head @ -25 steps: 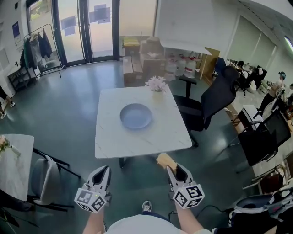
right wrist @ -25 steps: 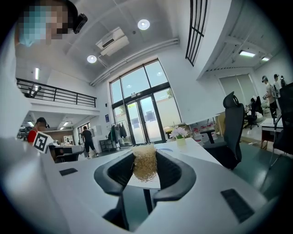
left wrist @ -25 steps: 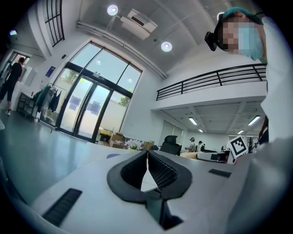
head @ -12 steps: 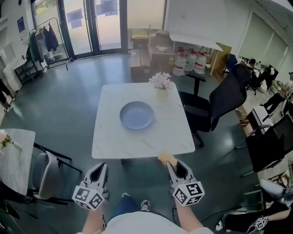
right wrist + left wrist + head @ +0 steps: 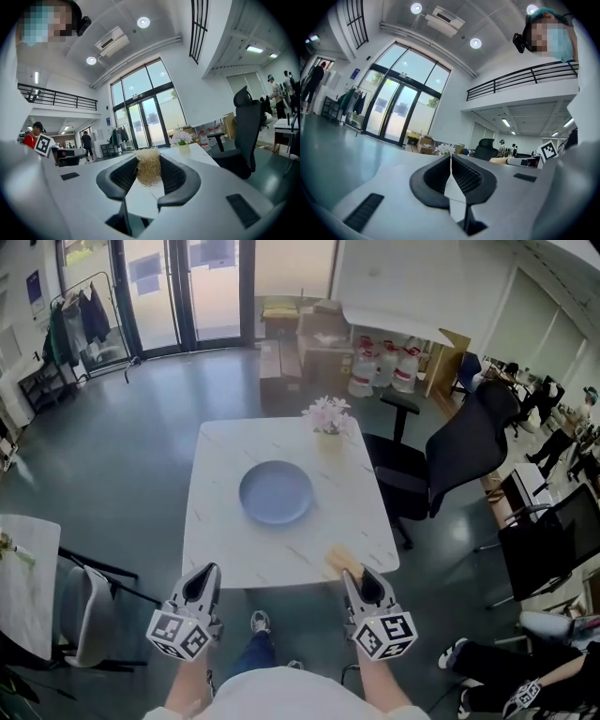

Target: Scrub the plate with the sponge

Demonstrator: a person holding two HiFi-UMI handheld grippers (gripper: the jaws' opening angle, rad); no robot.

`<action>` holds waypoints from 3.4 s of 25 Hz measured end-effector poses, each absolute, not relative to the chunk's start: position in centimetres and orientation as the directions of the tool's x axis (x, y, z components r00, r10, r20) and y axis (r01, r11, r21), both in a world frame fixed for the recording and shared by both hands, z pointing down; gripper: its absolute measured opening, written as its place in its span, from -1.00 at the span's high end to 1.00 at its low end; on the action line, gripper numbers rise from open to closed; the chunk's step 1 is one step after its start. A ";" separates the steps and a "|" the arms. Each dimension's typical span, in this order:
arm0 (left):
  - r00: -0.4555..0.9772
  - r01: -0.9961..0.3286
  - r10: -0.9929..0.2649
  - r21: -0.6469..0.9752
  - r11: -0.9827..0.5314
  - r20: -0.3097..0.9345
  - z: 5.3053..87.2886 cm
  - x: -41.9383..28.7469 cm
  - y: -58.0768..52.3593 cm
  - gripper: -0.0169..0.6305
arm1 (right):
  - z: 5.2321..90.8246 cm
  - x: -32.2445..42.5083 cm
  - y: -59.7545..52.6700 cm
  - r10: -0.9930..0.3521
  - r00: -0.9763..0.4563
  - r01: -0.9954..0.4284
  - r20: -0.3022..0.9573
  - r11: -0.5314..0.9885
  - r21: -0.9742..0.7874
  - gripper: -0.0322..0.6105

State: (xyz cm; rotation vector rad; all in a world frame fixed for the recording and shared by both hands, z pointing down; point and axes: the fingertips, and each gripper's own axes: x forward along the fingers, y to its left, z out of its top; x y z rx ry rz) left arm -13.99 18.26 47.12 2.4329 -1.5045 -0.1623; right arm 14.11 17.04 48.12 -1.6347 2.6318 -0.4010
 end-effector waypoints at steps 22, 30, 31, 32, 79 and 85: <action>0.571 -0.790 -0.819 0.304 -0.532 0.052 47.6 -18.7 -2.1 0.83 | 47.5 7.3 0.0 -0.918 -0.379 -0.911 0.116 0.348 -0.221 0.46; 0.587 -0.777 -0.808 0.314 -0.545 0.052 47.9 -17.5 -5.0 0.84 | 47.7 6.8 -3.1 -0.908 -0.400 -0.904 0.128 0.367 -0.219 0.46; 0.581 -0.782 -0.813 0.314 -0.539 0.051 47.9 -17.5 -5.4 0.83 | 47.8 6.7 -3.6 -0.903 -0.409 -0.900 0.130 0.377 -0.218 0.46; 0.573 -0.787 -0.818 0.313 -0.532 0.050 47.9 -17.5 -5.7 0.83 | 47.9 6.7 -4.1 -0.898 -0.420 -0.896 0.132 0.387 -0.217 0.46; 0.495 -0.841 -0.831 0.381 -0.384 0.254 56.3 -13.8 -14.0 0.83 | 51.5 7.1 -13.1 -0.797 -0.570 -0.815 0.201 0.517 -0.262 0.46; 0.488 -0.845 -0.805 0.413 -0.339 0.337 59.4 -14.2 -14.1 0.83 | 52.2 6.7 -12.8 -0.791 -0.574 -0.812 0.212 0.518 -0.267 0.46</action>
